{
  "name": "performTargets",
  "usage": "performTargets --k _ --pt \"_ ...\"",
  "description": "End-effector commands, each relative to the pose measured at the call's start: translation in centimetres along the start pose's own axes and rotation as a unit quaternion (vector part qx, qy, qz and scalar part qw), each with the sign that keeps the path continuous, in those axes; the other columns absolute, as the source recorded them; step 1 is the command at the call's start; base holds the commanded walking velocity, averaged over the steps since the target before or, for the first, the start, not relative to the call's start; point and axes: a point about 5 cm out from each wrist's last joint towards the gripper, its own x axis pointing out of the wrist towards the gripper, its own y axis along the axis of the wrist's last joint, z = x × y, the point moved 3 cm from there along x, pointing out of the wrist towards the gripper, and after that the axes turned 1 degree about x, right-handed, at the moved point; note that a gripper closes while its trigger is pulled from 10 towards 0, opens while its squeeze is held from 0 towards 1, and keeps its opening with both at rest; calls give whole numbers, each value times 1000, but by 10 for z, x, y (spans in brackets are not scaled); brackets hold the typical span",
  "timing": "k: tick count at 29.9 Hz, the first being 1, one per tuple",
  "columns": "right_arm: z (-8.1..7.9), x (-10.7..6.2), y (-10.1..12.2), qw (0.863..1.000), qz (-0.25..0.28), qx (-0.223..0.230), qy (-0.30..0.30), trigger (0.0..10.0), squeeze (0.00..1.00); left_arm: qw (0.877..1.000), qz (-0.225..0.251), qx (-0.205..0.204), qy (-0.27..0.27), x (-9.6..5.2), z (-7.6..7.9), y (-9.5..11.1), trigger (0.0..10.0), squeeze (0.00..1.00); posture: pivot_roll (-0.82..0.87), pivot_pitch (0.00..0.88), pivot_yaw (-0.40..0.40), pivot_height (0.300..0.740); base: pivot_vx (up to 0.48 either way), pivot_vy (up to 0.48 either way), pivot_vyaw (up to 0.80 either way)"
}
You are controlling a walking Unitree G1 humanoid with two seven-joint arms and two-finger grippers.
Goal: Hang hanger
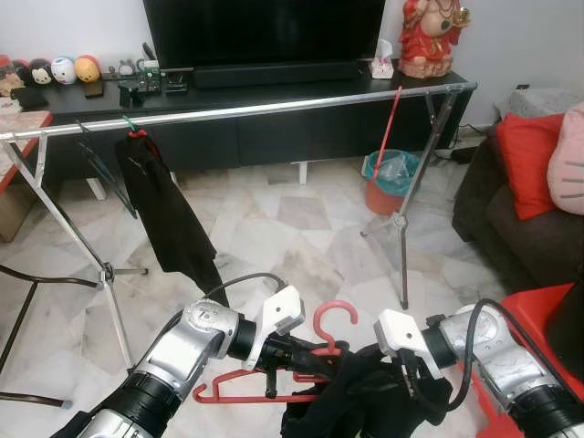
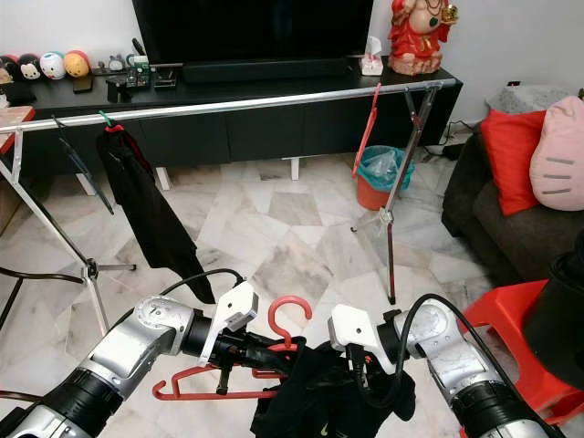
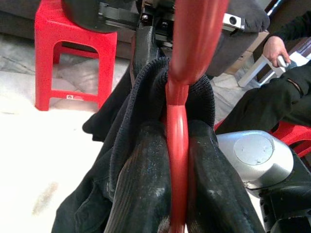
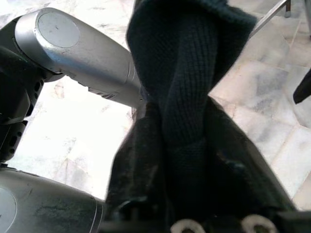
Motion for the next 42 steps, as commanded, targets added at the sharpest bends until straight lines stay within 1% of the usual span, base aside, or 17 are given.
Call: performTargets --k 1,8,24,25,32,37,38,42 --pt "-10 12 -8 999 -12 11 35 0 0 997 54 49 3 -2 -3 32 10000 0 18 4 -22 740 0 0 0" --pt "-11 11 -5 999 0 14 41 0 0 997 54 49 3 -2 -3 32 10000 0 17 5 -22 740 0 0 0" --pt "-12 11 -5 999 2 18 45 0 0 997 46 57 5 -2 -3 30 10000 0 16 6 -19 740 0 0 0" --pt "-12 11 -5 999 2 18 45 0 0 997 46 55 4 -2 -3 30 10000 1000 15 5 -19 740 0 0 0" --pt "-13 12 -5 999 1 19 46 0 0 998 47 53 4 -3 -3 30 10000 1000 17 6 -19 740 0 0 0" --pt "-12 12 -8 999 -6 19 42 0 0 998 39 52 3 -8 -3 28 10000 1000 19 9 -19 740 0 0 0" --pt "-11 11 -10 999 -12 20 35 0 0 998 31 52 6 -11 -4 25 10000 1000 19 9 -19 740 0 0 0" --pt "-9 6 -14 999 -23 22 24 0 0 998 1 55 9 -19 -5 15 10000 1000 20 10 -18 740 0 0 0"
